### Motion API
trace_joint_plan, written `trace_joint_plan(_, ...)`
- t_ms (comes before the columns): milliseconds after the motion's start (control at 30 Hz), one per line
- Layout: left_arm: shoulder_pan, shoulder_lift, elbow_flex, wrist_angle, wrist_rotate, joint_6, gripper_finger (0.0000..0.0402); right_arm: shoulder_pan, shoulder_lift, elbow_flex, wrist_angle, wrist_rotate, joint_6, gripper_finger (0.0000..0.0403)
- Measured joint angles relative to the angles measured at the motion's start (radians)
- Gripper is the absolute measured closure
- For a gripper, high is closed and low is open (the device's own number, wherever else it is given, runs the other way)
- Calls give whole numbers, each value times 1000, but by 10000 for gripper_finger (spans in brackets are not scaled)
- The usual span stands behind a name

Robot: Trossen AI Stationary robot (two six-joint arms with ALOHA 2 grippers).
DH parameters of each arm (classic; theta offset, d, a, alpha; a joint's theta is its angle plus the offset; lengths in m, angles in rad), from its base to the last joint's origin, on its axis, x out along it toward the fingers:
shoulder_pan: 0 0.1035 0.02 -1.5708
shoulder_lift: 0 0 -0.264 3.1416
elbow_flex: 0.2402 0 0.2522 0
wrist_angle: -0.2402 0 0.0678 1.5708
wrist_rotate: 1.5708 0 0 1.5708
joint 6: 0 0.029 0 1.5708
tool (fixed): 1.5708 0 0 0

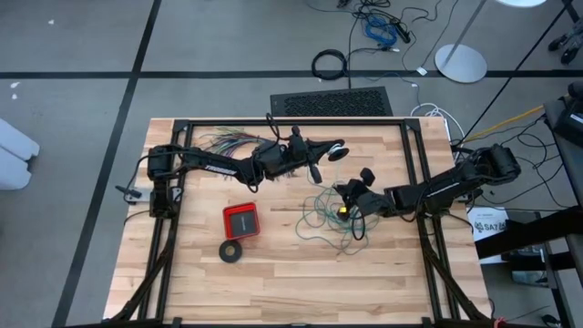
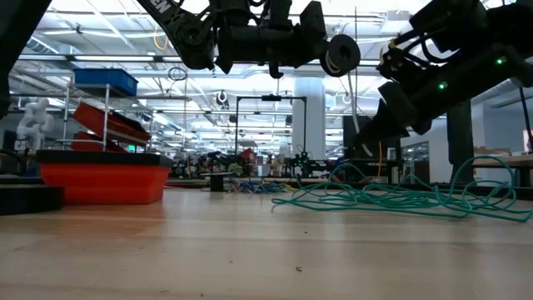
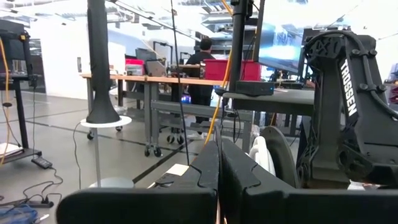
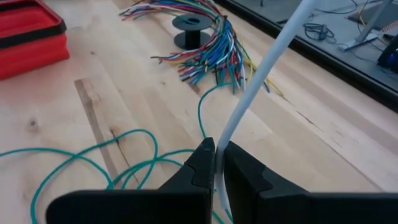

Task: Coil cords
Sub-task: Coil the white wire onto the spool

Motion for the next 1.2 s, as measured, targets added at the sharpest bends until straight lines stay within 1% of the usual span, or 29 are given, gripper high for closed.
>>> trace_joint_plan(133,0,0,0,2,-4,0,401,1,0,0,-15,4,15,385)
trace_joint_plan(300,0,0,0,0,-40,4,401,1,0,0,-13,14,24,385)
trace_joint_plan(433,0,0,0,-5,-77,55,401,1,0,7,-17,16,52,397)
trace_joint_plan(567,1,6,1,-6,-135,96,401,-1,0,63,-26,2,42,400)
trace_joint_plan(633,1,10,2,-8,-138,94,401,-7,5,109,-53,2,27,400)
trace_joint_plan(767,1,32,5,6,-137,72,401,-37,32,221,-196,-17,19,401)
trace_joint_plan(867,-1,53,5,18,-130,100,401,-49,58,306,-324,-47,6,402)
trace_joint_plan(933,-3,65,4,-8,-120,123,401,-49,64,350,-392,-52,-10,402)
trace_joint_plan(1033,-3,79,2,-19,-83,122,401,-48,57,395,-500,-54,-27,402)
trace_joint_plan(1133,-12,79,2,-29,-78,127,401,-49,50,426,-599,-52,-29,402)
trace_joint_plan(1200,-21,79,2,-29,-77,156,401,-50,48,437,-652,-73,-45,402)
